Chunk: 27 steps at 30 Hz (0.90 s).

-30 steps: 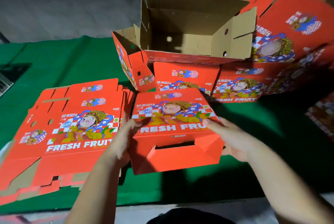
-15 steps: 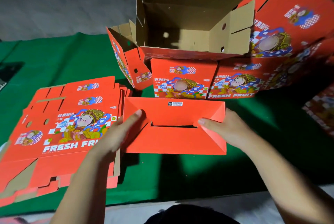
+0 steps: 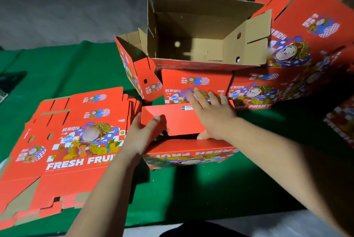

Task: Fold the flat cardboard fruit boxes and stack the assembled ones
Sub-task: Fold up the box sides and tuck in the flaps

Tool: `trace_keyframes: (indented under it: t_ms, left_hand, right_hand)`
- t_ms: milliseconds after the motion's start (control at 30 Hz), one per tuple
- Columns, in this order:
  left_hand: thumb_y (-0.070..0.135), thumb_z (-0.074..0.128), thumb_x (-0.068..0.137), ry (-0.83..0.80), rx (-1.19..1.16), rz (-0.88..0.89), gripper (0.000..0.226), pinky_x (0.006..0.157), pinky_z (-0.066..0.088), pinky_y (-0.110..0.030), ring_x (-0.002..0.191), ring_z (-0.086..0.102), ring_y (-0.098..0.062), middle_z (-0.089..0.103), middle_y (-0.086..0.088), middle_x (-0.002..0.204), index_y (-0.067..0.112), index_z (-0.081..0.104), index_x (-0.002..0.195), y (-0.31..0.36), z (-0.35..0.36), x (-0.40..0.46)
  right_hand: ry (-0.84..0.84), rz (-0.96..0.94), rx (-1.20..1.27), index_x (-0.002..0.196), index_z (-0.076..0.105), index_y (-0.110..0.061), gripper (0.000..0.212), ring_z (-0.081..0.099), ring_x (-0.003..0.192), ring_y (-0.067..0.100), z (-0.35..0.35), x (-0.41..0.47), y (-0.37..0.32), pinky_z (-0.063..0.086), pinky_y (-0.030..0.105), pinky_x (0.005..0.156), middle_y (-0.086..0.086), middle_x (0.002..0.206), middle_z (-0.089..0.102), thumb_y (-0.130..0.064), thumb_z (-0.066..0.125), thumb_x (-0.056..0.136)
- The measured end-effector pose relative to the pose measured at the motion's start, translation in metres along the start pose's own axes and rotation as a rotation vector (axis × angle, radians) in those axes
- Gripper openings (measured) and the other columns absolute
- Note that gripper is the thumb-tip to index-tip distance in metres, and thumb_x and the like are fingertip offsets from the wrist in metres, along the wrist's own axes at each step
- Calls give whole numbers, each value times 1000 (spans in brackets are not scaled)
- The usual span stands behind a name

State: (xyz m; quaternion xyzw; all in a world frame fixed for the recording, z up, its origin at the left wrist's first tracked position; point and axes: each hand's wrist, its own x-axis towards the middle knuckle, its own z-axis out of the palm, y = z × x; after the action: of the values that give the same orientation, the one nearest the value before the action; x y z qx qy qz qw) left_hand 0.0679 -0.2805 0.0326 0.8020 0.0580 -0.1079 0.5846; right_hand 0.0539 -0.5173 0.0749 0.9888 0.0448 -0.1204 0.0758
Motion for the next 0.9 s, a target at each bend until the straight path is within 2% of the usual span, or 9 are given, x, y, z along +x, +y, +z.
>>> trace_keyframes:
  t_ms: [133,233,333,433,533,600,700,800,900]
  left_hand:
    - [51,67,94,59,-85,44,57,83,50,-19,94,65,4,63,17,111,33,48,145,0,5,10]
    - [52,62,97,111,-106,43,64,74,39,-1,102,59,5,54,17,119,24,45,152,-1,-4,13]
    - [46,61,99,68,-88,85,64,73,39,4,93,59,17,57,13,124,16,43,153,-1,-8,12]
    - [34,70,94,26,-74,249,70,93,41,0,108,50,30,49,16,140,19,37,153,4,-6,4]
    - [52,81,81,-30,418,602,88,122,22,-19,146,28,6,34,19,155,36,34,154,6,-14,10]
    - [67,71,83,-15,705,733,75,117,31,-36,138,40,-14,49,10,146,35,49,147,12,-13,19]
    - [73,50,89,163,860,609,56,90,45,-45,104,54,-37,64,0,115,28,67,119,28,-1,28]
    - [78,32,88,190,786,492,70,76,47,-48,91,59,-44,68,-14,98,15,61,94,31,7,38]
    - [75,38,89,128,644,433,64,77,47,-49,92,59,-45,69,-17,97,14,52,96,29,12,39]
  right_hand:
    - [52,-106,49,159,-24,-25,137,4,156,43,-1,6,7,7,70,121,-1,166,-32,-49,84,78]
    - [317,-249,129,163,20,-27,91,27,153,31,-1,-2,16,15,55,126,3,169,24,-47,70,90]
    - [702,-103,340,140,61,-24,54,64,118,33,-1,-7,25,41,46,111,3,129,70,-54,59,95]
    - [597,-41,527,150,46,-34,70,56,131,26,7,-10,31,45,42,108,-6,149,52,-64,60,88]
    - [394,-3,712,158,16,-45,91,29,152,24,26,-15,29,35,47,118,-11,168,12,-64,64,83]
    - [447,25,731,159,14,-43,94,24,152,27,35,-19,25,35,50,117,-11,168,4,-48,71,85]
    - [587,155,610,159,16,-35,97,27,143,32,37,-26,21,32,55,117,0,160,16,-51,72,81]
    - [568,243,679,158,17,-28,102,29,139,33,47,-37,18,31,50,115,3,151,20,-66,68,78]
    - [515,249,805,160,12,-29,111,22,141,34,61,-42,18,24,46,118,2,154,13,-61,75,75]
